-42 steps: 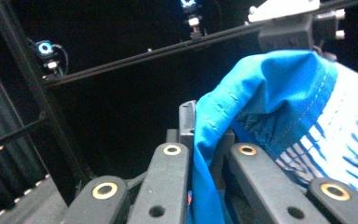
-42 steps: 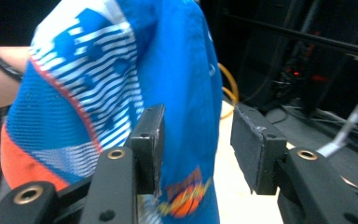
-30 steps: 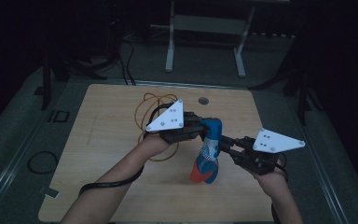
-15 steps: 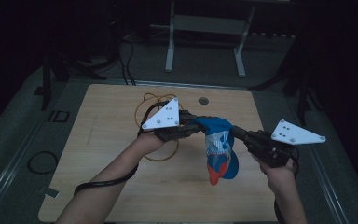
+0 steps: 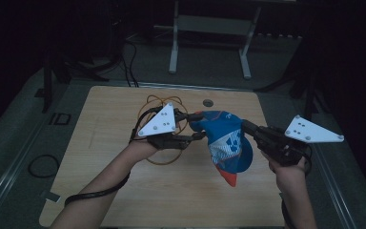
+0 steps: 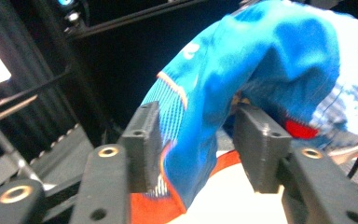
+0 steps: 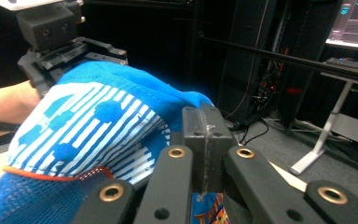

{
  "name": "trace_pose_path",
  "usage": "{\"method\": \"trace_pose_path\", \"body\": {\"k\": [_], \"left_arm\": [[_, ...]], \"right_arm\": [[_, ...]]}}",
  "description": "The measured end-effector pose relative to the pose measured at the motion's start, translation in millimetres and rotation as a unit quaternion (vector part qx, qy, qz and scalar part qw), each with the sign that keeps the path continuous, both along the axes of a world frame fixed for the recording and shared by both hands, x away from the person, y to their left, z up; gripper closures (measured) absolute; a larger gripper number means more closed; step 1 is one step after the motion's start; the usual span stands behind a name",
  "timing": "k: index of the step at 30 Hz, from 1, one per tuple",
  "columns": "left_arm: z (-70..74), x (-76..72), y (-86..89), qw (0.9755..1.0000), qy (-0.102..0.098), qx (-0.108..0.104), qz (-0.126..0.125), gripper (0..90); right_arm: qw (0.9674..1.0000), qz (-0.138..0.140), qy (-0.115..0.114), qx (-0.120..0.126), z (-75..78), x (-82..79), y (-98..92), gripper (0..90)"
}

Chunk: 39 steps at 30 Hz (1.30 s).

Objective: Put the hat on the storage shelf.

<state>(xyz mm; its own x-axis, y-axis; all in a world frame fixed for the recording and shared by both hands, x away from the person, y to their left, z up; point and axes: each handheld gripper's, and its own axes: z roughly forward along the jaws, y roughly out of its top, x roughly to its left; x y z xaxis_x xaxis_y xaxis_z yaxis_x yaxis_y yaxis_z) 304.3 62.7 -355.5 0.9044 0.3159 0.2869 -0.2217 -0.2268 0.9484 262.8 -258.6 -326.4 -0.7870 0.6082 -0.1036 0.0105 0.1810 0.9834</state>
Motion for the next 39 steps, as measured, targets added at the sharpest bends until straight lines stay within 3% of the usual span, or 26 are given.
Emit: {"method": "trace_pose_path", "body": {"k": [5, 7, 8, 14, 16, 20, 24, 27, 31, 36, 39], "left_arm": [[0.3, -1.4, 23.9, 0.9992, 0.006, -0.009, 0.039, 47.5], [0.1, -1.7, 27.8, 0.999, 0.009, -0.01, 0.042, 47.3], [-1.0, -2.9, 38.1, 0.9983, 0.013, -0.017, 0.055, 47.3], [-12.5, -6.8, 66.3, 0.9953, 0.038, -0.007, 0.088, 33.4], [-18.0, -7.6, 75.3, 0.9941, 0.056, -0.006, 0.092, 27.4], [-29.4, -10.1, 92.5, 0.992, 0.071, -0.007, 0.105, 14.3], [-40.8, -14.2, 109.1, 0.9878, 0.078, -0.01, 0.134, 4.9], [-50.8, -18.0, 122.9, 0.9854, 0.104, -0.036, 0.131, 2.5], [-66.9, -26.4, 133.8, 0.982, 0.098, -0.024, 0.16, 2.0], [-91.1, -33.1, 149.8, 0.9739, 0.103, -0.022, 0.201, 2.0], [-105.4, -37.7, 159.5, 0.9686, 0.11, -0.034, 0.221, 2.1]], "right_arm": [[1.0, -0.003, -0.003, 0.0, 6.1, 4.8, 4.2, 90.0], [1.0, -0.004, -0.002, 0.003, 7.1, 6.2, 5.3, 90.0], [1.0, -0.006, -0.002, 0.004, 7.6, 7.1, 6.2, 90.0], [0.9998, -0.019, -0.007, -0.005, 15.9, 18.9, 20.5, 90.0], [0.9998, -0.02, -0.005, -0.004, 17.5, 23.4, 25.1, 90.0], [0.9994, -0.03, -0.008, -0.016, 21.0, 33.2, 37.5, 90.0], [0.9995, -0.029, -0.006, -0.01, 26.1, 42.1, 47.4, 90.0], [0.9995, -0.03, -0.003, -0.008, 30.1, 49.8, 57.7, 90.0], [0.9991, -0.037, 0.002, -0.02, 33.7, 62.3, 76.1, 90.0], [0.9992, -0.031, 0.009, -0.021, 37.7, 76.4, 100.2, 90.0], [0.9992, -0.032, 0.011, -0.023, 38.9, 83.9, 114.7, 90.0]]}}
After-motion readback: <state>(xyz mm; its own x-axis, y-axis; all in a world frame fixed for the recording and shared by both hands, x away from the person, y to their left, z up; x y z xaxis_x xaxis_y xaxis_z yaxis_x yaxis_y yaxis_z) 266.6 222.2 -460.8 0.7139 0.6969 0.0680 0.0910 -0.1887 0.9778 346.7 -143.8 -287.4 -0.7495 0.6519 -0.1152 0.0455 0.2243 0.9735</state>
